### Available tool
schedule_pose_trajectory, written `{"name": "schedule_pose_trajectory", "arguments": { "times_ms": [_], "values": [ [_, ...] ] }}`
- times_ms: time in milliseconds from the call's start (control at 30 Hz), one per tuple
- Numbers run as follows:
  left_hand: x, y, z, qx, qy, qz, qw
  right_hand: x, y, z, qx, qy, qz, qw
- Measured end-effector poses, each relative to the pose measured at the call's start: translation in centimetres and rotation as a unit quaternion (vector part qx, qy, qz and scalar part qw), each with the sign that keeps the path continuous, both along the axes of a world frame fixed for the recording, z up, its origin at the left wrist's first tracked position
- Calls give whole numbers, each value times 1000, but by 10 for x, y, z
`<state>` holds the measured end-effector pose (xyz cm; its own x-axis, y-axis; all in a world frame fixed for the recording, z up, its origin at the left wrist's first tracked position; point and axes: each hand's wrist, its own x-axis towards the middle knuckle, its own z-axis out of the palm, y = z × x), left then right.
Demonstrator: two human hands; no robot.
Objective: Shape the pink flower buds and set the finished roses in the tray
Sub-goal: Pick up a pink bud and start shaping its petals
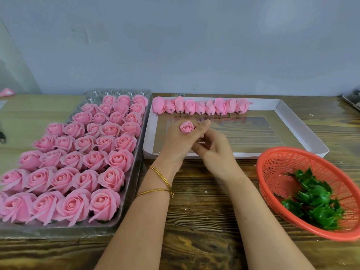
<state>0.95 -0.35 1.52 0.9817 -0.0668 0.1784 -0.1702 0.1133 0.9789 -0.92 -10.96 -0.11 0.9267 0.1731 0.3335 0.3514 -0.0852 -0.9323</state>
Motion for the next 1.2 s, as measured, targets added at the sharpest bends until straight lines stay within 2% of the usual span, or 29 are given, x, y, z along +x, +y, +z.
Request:
{"name": "schedule_pose_trajectory", "arguments": {
  "times_ms": [133,467,800,933,1200],
  "values": [
    [1,0,-1,-2,6,3,1000,-1,1,2,12,1,9,1000],
    [1,-5,2,-21,46,13,999,3,1,-4,13,21,-69,997],
    [1,1,-2,-26,-11,-10,1000,1,0,-2,3,-15,-1,1000],
    [2,3,-4,-20,-5,5,1000,0,2,1,-2,-12,5,1000],
    [1,-5,0,-5,23,25,999,3,3,-3,-6,0,-57,998]
  ]
}}
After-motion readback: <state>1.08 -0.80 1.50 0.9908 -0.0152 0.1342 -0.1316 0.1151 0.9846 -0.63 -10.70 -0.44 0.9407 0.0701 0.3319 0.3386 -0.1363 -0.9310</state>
